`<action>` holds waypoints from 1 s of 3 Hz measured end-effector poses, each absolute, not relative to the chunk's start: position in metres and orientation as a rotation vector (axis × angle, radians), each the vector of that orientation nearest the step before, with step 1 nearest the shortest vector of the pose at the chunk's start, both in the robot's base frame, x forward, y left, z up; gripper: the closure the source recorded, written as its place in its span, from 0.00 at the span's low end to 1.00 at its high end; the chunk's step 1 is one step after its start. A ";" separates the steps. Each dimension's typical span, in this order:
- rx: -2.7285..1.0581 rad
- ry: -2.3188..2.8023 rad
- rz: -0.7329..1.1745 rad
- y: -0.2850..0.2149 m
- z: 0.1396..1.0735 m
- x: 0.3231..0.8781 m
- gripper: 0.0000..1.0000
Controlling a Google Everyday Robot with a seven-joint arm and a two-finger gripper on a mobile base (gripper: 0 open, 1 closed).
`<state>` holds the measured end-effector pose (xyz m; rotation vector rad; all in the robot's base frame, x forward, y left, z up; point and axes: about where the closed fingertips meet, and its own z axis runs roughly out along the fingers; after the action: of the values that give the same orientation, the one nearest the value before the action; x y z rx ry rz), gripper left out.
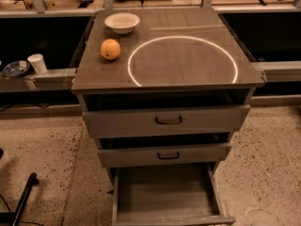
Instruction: Close bottom drawer
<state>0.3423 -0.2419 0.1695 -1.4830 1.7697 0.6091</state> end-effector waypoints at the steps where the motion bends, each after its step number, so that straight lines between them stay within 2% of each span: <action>1: -1.450 1.770 0.588 -0.239 0.152 0.341 1.00; 3: -1.267 1.773 0.472 -0.220 0.134 0.372 1.00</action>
Offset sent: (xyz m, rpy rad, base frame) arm 0.0343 0.0241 -0.0422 0.0596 -0.1171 -0.1909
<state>0.3723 -0.2201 0.1337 -1.2675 1.7726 0.4715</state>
